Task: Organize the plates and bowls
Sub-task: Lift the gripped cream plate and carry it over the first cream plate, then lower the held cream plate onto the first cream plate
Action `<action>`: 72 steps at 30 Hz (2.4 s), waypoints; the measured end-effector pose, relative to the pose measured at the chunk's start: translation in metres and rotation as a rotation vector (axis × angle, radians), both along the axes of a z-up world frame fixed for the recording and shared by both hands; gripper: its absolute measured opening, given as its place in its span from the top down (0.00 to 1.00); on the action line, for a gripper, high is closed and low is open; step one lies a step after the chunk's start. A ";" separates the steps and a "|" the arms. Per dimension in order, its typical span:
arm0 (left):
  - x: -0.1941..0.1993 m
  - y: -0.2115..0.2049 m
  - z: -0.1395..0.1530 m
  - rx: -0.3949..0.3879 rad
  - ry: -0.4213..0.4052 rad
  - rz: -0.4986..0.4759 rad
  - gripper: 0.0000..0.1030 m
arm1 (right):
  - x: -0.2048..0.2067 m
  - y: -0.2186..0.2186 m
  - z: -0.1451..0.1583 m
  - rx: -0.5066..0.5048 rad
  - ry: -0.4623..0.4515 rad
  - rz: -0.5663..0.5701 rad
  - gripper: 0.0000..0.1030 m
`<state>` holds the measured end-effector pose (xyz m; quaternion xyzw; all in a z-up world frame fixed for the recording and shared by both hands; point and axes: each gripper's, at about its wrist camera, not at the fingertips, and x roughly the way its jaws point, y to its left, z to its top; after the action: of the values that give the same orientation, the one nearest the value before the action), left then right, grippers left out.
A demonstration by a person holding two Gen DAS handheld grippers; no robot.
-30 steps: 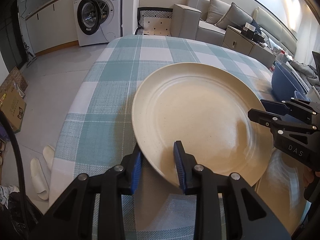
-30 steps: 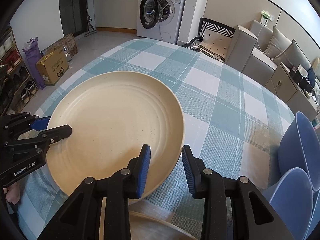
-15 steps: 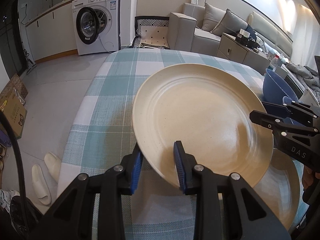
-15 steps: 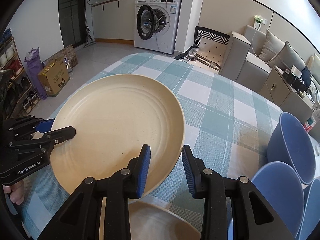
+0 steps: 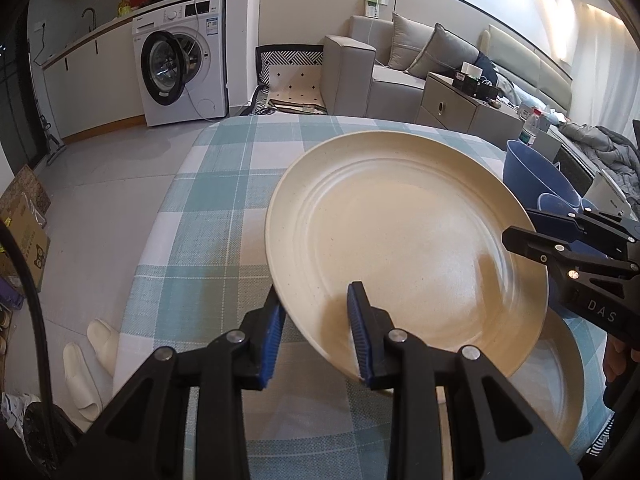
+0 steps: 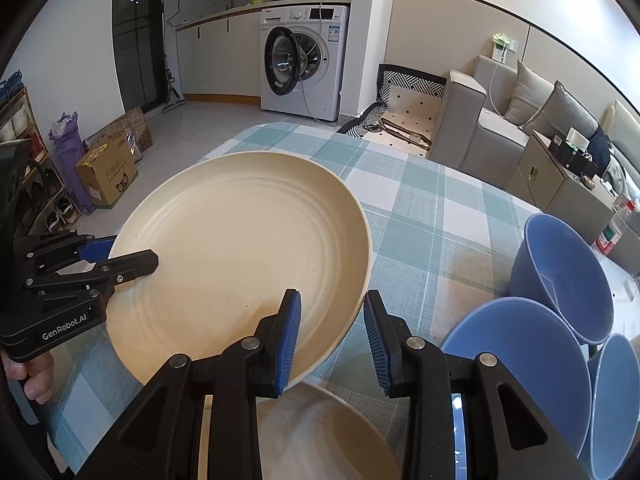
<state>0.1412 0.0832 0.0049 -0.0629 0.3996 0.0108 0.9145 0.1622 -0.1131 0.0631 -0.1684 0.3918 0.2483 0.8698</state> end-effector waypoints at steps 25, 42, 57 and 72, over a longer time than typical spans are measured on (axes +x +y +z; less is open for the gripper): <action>-0.019 -0.037 0.034 0.046 -0.045 -0.026 0.71 | -0.040 -0.052 0.040 0.087 -0.032 -0.027 0.68; -0.040 -0.040 0.046 0.049 -0.048 -0.003 0.71 | -0.064 -0.060 0.054 0.135 -0.027 0.002 0.67; -0.046 -0.047 0.050 0.036 -0.059 -0.011 0.71 | -0.069 -0.071 0.055 0.152 -0.005 0.003 0.65; -0.070 -0.061 0.039 0.052 -0.095 -0.030 0.71 | -0.087 -0.087 0.046 0.149 -0.032 0.021 0.65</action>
<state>0.0711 0.0224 0.0437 -0.0336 0.3563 0.0047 0.9337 0.0750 -0.1997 0.1088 -0.1111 0.3564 0.2833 0.8834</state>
